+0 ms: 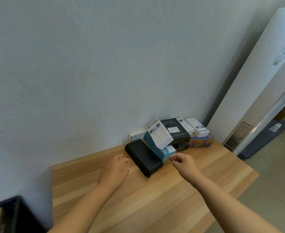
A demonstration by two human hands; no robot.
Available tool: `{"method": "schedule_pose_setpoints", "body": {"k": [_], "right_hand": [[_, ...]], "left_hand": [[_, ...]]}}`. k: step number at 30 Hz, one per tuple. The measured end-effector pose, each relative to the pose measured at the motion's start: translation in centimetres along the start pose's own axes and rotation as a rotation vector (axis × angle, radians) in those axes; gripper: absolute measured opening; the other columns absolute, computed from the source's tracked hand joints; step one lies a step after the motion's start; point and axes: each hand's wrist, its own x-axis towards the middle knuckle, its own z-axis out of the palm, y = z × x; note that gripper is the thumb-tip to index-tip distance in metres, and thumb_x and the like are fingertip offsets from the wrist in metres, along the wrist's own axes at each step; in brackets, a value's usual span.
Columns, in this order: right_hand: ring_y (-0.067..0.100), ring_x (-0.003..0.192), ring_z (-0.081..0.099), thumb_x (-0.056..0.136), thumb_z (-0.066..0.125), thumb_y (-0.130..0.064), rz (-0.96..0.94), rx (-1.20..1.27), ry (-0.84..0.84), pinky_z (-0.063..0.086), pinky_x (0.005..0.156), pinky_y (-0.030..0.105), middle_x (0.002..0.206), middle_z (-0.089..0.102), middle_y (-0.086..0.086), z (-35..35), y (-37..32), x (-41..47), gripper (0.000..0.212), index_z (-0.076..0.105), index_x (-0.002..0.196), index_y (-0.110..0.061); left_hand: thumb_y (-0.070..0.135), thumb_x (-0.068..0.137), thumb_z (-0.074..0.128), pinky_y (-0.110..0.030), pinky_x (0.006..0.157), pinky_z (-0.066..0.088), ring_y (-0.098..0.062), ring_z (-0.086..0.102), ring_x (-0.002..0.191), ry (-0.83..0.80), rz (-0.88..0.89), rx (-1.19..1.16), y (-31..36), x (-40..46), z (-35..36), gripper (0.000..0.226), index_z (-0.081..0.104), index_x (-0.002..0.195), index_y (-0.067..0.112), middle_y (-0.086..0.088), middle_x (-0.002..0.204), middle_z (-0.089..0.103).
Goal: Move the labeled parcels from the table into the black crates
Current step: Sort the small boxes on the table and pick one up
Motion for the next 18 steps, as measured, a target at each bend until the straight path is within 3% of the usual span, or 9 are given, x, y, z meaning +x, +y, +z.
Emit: {"method": "schedule_pose_setpoints", "body": {"k": [6, 9, 12, 15, 18], "right_hand": [[0.015, 0.102, 0.058, 0.091, 0.055, -0.008, 0.002, -0.122, 0.008, 0.047, 0.081, 0.026, 0.115, 0.065, 0.002, -1.6, 2.1, 7.9, 0.026, 0.065, 0.114, -0.016], [0.019, 0.111, 0.057, 0.092, 0.055, -0.011, 0.010, -0.154, -0.016, 0.047, 0.085, 0.029, 0.125, 0.060, 0.004, -2.8, 3.2, 12.0, 0.034, 0.058, 0.126, -0.016], [0.022, 0.113, 0.056, 0.091, 0.056, -0.014, 0.009, -0.198, -0.051, 0.047, 0.080, 0.030, 0.131, 0.056, 0.006, -3.3, 4.3, 15.9, 0.042, 0.049, 0.133, -0.014], [0.024, 0.111, 0.057, 0.092, 0.057, -0.020, -0.002, -0.225, -0.108, 0.044, 0.071, 0.027, 0.128, 0.056, 0.009, -3.3, 5.1, 19.1, 0.040, 0.047, 0.129, -0.011], [0.026, 0.107, 0.058, 0.091, 0.057, -0.032, -0.007, -0.235, -0.135, 0.050, 0.074, 0.033, 0.122, 0.058, 0.010, -3.0, 5.7, 21.6, 0.038, 0.047, 0.122, -0.011]], "left_hand": [[0.020, 0.093, 0.052, -0.031, 0.109, 0.034, -0.013, 0.040, 0.131, 0.023, -0.081, 0.017, 0.5, 3.2, 1.9, 0.037, 0.054, 0.130, 0.022, -0.001, 0.148, 0.036], [0.021, 0.093, 0.052, -0.026, 0.108, 0.033, -0.011, 0.041, 0.130, 0.050, -0.138, 0.036, 1.8, 4.9, 3.4, 0.038, 0.053, 0.131, 0.022, 0.001, 0.148, 0.036], [0.023, 0.094, 0.052, -0.025, 0.107, 0.033, -0.010, 0.041, 0.130, 0.070, -0.183, 0.055, 3.3, 6.7, 5.0, 0.039, 0.051, 0.132, 0.025, 0.004, 0.148, 0.035], [0.024, 0.094, 0.052, -0.026, 0.109, 0.032, -0.010, 0.039, 0.132, 0.079, -0.220, 0.067, 4.8, 8.4, 6.4, 0.040, 0.048, 0.134, 0.026, 0.004, 0.150, 0.032], [0.023, 0.094, 0.052, -0.030, 0.112, 0.031, -0.012, 0.036, 0.135, 0.077, -0.265, 0.060, 5.7, 9.4, 7.4, 0.042, 0.047, 0.135, 0.027, 0.003, 0.152, 0.029]]}}
